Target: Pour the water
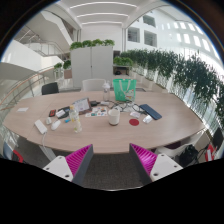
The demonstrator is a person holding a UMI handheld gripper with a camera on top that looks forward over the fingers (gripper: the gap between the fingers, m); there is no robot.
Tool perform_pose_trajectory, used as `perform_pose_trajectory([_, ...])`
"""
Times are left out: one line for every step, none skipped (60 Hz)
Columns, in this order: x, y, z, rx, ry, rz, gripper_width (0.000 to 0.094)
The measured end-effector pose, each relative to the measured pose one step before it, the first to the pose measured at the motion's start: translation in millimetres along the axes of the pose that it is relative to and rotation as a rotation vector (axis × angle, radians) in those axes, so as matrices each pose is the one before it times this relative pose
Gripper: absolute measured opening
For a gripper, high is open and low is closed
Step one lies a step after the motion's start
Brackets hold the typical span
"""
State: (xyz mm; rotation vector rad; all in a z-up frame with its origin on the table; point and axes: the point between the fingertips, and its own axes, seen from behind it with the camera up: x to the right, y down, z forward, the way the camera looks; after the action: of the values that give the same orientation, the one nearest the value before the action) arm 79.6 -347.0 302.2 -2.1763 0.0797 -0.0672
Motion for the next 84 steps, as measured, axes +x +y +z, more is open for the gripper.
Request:
perform_pose_trajectory([2.14,-0.02,-0.64,-0.00029,0.00813,-0.0048,0.0832])
perform_pose_trajectory([2.87,-1.92,2.59,0.00262,0.00946,-0.0051,0.0832])
perform_pose_trajectory([2.21,0.14,-4.16,0.00355,0.00905,-0.0002,0.0832])
perform_pose_trajectory([-5.04,1.11,-0.74,0.00347,0.00904,0.0034,0.0833])
perform_pose_trajectory([-3.81,-0.77,2.59,0.00254,0.00891,0.0029,0.0831])
perform_pose_trajectory([-3.18,1.26,-3.81,0.00062,0.00586,0.0056,0.0832])
perform_pose_trajectory([24.36,-6.3,4.43,-0.00034,0.00124,-0.0007,0.0833])
perform_pose_trajectory([-22.37,3.75,-5.51,0.00274,-0.00053,0.0081,0.0814])
perform_pose_trajectory([-10.37,0.76,-0.73,0.00178,-0.00061,0.0047,0.0835])
perform_pose_trajectory([-4.15,-0.56,1.46,0.00178,-0.00161,0.0039,0.0833])
perform_pose_trajectory([-3.22,-0.1,0.06,0.00289,-0.00026,0.0047,0.0835])
perform_pose_trajectory([-2.36,-0.43,0.48,0.0034,0.00067,0.0053,0.0836])
perform_pose_trajectory([-1.79,-0.61,0.78,0.00412,0.00132,0.005,0.0836])
perform_pose_trajectory([-1.59,0.28,-0.47,0.00492,0.00215,0.0035,0.0835])
perform_pose_trajectory([-1.07,-1.25,3.3,0.00582,0.00028,0.0012,0.0836])
perform_pose_trajectory([-1.34,0.65,0.43,0.0068,0.00111,-0.0012,0.0837])
perform_pose_trajectory([-1.4,-0.09,2.56,0.00743,-0.00027,-0.0032,0.0838])
perform_pose_trajectory([-1.47,0.12,3.0,0.00847,-0.00273,-0.0052,0.0835])
perform_pose_trajectory([-2.51,0.64,3.95,0.00856,-0.00566,-0.0069,0.0835])
perform_pose_trajectory([-2.75,1.36,4.63,0.00777,-0.00865,-0.0072,0.0833])
perform_pose_trajectory([-4.0,2.26,5.23,0.00703,-0.01044,-0.0048,0.0831])
perform_pose_trajectory([-4.27,3.15,5.63,0.00526,-0.01239,-0.0023,0.0833])
perform_pose_trajectory([-4.68,3.77,6.09,0.00435,-0.01475,-0.0004,0.0834])
perform_pose_trajectory([-4.87,4.0,6.49,0.00483,-0.01453,0.0002,0.0833])
perform_pose_trajectory([-4.86,4.4,7.36,0.00429,-0.01369,0.0004,0.0832])
perform_pose_trajectory([-5.06,4.93,7.35,0.00307,-0.0134,0.0003,0.0832])
perform_pose_trajectory([-4.93,5.63,8.04,0.00189,-0.01277,0.001,0.0835])
perform_pose_trajectory([-4.86,6.07,8.4,-0.00084,-0.01105,0.0015,0.0835])
perform_pose_trajectory([-4.73,5.65,8.35,-0.00223,-0.00861,0.001,0.0832])
perform_pose_trajectory([-4.53,4.72,8.66,-0.00065,-0.00793,0.0,0.0834])
perform_pose_trajectory([-5.55,3.81,9.46,0.00263,-0.00788,-0.0012,0.0832])
perform_pose_trajectory([-5.82,2.98,9.57,0.0041,-0.00785,-0.003,0.0834])
perform_pose_trajectory([-6.18,2.7,9.73,0.0063,-0.00676,-0.0055,0.0834])
perform_pose_trajectory([-5.7,1.48,10.45,0.01006,-0.00762,-0.0075,0.0836])
perform_pose_trajectory([-5.9,0.59,10.65,0.01319,-0.00793,-0.0084,0.0835])
perform_pose_trajectory([-5.69,0.05,11.25,0.01481,-0.00738,-0.0093,0.0836])
perform_pose_trajectory([-6.22,0.25,11.66,0.01391,-0.00671,-0.0089,0.0833])
perform_pose_trajectory([-5.95,0.84,11.39,0.01141,-0.00683,-0.0081,0.0833])
perform_pose_trajectory([-6.26,0.6,11.78,0.01038,-0.00796,-0.0067,0.0833])
perform_pose_trajectory([-7.28,-0.13,12.26,0.01043,-0.00998,-0.0049,0.0833])
perform_pose_trajectory([-7.65,-0.08,12.66,0.0103,-0.01172,-0.0036,0.0832])
perform_pose_trajectory([-7.78,-0.28,12.78,0.01036,-0.01325,-0.0029,0.0831])
perform_pose_trajectory([-7.73,-0.67,12.74,0.01062,-0.01403,-0.0024,0.0832])
perform_pose_trajectory([-7.17,-0.37,13.07,0.01051,-0.01372,-0.0016,0.0833])
perform_pose_trajectory([-6.81,-0.51,12.4,0.00961,-0.01267,-0.0014,0.0833])
perform_pose_trajectory([-6.19,-0.41,13.26,0.00922,-0.01158,-0.0007,0.0832])
perform_pose_trajectory([-5.33,-0.22,12.77,0.00968,-0.01006,-0.0004,0.0832])
perform_pose_trajectory([-4.75,-0.07,12.68,0.00912,-0.00731,-0.001,0.0824])
perform_pose_trajectory([-3.48,0.36,12.51,0.00734,-0.00494,-0.001,0.082])
perform_pose_trajectory([-3.2,0.61,11.7,0.00463,-0.00283,0.0002,0.082])
perform_pose_trajectory([-2.35,0.56,11.35,0.00328,-0.00135,0.0007,0.0819])
perform_pose_trajectory([-1.58,0.14,10.62,0.00347,-0.00023,-0.0008,0.0818])
perform_pose_trajectory([-0.56,-0.39,10.44,0.00494,0.0028,-0.0024,0.0819])
perform_pose_trajectory([0.11,-0.71,10.24,0.00651,0.00632,-0.0026,0.082])
perform_pose_trajectory([1.06,-1.21,9.61,0.00785,0.0084,-0.003,0.0824])
perform_pose_trajectory([0.88,-1.67,9.17,0.009,0.00833,-0.005,0.0822])
perform_pose_trajectory([0.85,-1.79,8.71,0.01029,0.00741,-0.0062,0.0821])
perform_pose_trajectory([0.87,-0.08,7.79,0.0104,0.00652,-0.0026,0.0821])
perform_pose_trajectory([1.28,-0.51,8.7,0.00642,0.00692,-0.003,0.0821])
perform_pose_trajectory([1.28,-0.46,8.88,0.00211,0.00677,-0.0044,0.082])
perform_pose_trajectory([0.63,1.64,7.2,0.00272,0.00446,0.001,0.082])
perform_pose_trajectory([0.87,0.71,7.47,0.00325,0.0058,-0.0004,0.0821])
perform_pose_trajectory([0.94,0.33,7.49,0.00308,0.00517,0.0022,0.082])
perform_pose_trajectory([-0.74,1.35,11.56,0.00399,0.0032,0.0014,0.0817])
perform_pose_trajectory([-0.74,0.05,6.68,0.00183,-0.0027,0.0055,0.0814])
perform_pose_trajectory([-0.36,-1.38,3.93,0.00204,-0.00483,0.0061,0.0811])
perform_pose_trajectory([-0.79,-0.04,5.69,0.00194,-0.00296,0.0063,0.0805])
perform_pose_trajectory([-1.0,-0.08,5.01,-0.00015,-0.00442,0.0054,0.0791])
perform_pose_trajectory([-1.68,0.25,4.98,-0.00141,-0.00848,0.0041,0.0758])
perform_pose_trajectory([-1.63,0.58,4.38,-0.00254,-0.00952,0.0018,0.0701])
perform_pose_trajectory([-0.93,1.18,3.9,-0.00343,-0.00717,-0.0014,0.0609])
perform_pose_trajectory([-4.74,2.51,3.79,-0.00159,-0.00656,0.0002,0.0525])
perform_pose_trajectory([2.46,-1.46,2.46,0.00782,0.00007,0.0012,0.0527])
perform_pose_trajectory([1.59,-1.05,0.92,0.00618,0.00943,0.0008,0.0525])
perform_pose_trajectory([2.0,0.17,0.98,0.00017,0.0093,-0.0025,0.0526])
perform_pose_trajectory([0.48,-1.01,0.49,0.00565,0.00312,-0.0051,0.0518])
perform_pose_trajectory([-0.2,-1.34,0.36,0.00863,-0.00124,-0.0067,0.0506])
perform_pose_trajectory([1.26,0.07,3.03,0.0046,-0.00746,-0.0057,0.0492])
perform_pose_trajectory([-1.51,0.02,0.22,0.00721,-0.00539,-0.0088,0.0483])
perform_pose_trajectory([-0.81,-0.54,0.53,0.00734,-0.00403,-0.006,0.0471])
perform_pose_trajectory([-0.4,0.35,1.41,0.00305,-0.00162,-0.0011,0.0459])
perform_pose_trajectory([0.55,0.82,1.34,0.00043,0.00136,0.0049,0.044])
perform_pose_trajectory([1.41,0.94,1.27,-0.00267,0.00422,0.009,0.0426])
perform_pose_trajectory([1.44,0.98,1.02,-0.00679,0.00498,0.0107,0.0417])
